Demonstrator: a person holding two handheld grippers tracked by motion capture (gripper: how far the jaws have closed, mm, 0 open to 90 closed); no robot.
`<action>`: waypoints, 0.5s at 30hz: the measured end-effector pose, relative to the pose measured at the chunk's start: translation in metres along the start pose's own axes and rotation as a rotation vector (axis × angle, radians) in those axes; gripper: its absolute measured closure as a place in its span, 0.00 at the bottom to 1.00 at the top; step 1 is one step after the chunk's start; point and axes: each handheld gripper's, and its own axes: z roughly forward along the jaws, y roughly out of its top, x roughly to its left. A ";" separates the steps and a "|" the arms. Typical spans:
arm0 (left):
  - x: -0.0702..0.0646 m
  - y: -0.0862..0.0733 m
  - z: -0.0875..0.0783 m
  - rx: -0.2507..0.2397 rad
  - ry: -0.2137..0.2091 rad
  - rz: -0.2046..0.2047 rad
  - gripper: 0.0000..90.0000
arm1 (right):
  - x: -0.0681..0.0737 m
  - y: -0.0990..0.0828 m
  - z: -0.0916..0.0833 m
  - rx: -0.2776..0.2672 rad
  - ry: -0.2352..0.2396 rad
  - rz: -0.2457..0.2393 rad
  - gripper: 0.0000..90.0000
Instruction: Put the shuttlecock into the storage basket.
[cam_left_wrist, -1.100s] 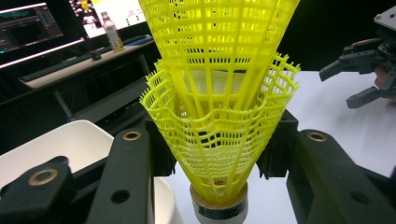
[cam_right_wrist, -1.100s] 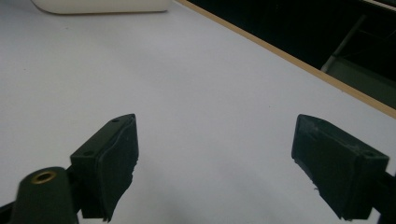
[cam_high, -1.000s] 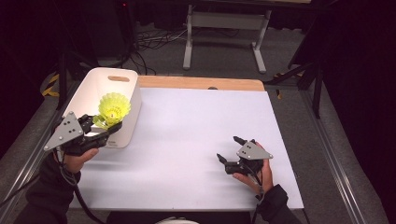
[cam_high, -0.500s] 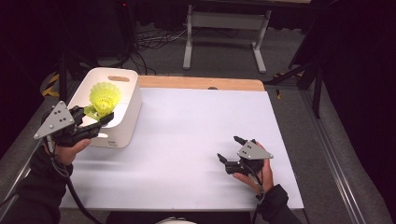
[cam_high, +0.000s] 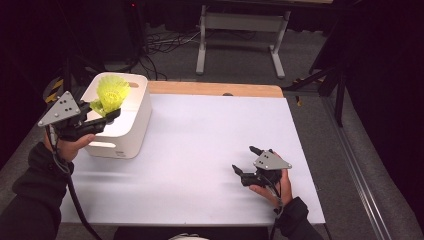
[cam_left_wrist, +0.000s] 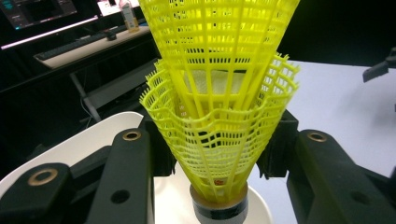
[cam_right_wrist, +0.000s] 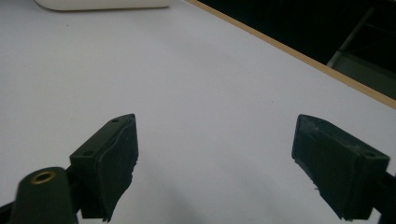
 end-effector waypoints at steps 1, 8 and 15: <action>0.003 0.001 0.001 -0.002 -0.006 -0.003 0.63 | 0.000 0.000 0.000 0.000 0.000 0.000 0.18; 0.020 0.004 0.006 0.026 0.008 -0.008 0.63 | -0.002 -0.001 -0.001 0.001 0.005 0.003 0.19; 0.032 0.007 0.015 0.053 -0.013 -0.024 0.63 | -0.002 0.000 0.000 0.008 0.016 0.002 0.19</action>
